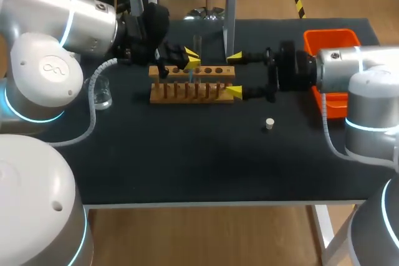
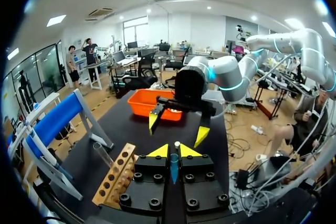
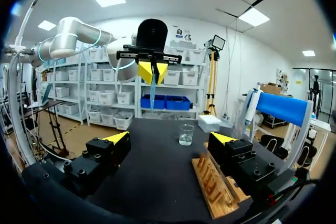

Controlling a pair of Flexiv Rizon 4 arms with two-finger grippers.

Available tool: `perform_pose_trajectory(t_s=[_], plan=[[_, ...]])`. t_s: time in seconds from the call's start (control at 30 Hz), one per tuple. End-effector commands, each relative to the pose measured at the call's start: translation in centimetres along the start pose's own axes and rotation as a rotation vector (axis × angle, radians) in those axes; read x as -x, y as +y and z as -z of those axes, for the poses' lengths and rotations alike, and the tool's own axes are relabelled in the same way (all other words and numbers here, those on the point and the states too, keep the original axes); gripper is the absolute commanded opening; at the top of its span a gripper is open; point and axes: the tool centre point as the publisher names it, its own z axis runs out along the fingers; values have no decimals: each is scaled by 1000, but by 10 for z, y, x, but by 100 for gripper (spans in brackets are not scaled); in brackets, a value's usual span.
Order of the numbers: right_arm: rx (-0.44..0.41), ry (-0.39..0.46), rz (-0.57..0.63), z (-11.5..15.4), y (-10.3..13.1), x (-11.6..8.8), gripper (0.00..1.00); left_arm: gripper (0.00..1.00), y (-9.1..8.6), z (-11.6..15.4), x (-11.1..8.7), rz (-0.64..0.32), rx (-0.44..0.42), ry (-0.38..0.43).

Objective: Invert the test tube, pick up the pipette, mount the tip to pipette, aspirate from beaker and dispense into the tube, eject the tip, return the pipette, and cap with the stopper.

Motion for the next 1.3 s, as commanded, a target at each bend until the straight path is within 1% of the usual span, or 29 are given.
perform_pose_trajectory(t_s=[0.03,0.33,0.83,1.1,1.3], plan=[[12,16,6,-8,4,2,100,0,1,1,-4,-8,-17,12],[48,77,1,-18,15,-8,100,0,-2,-2,-12,-81,-11,25],[109,149,-8,-31,30,-25,100,0,-2,-2,-13,-93,-3,35],[124,217,-21,-42,36,-35,100,0,-2,-2,-13,-93,-3,35],[131,247,-27,-49,39,-40,100,0,-2,-2,-13,-93,-3,35]])
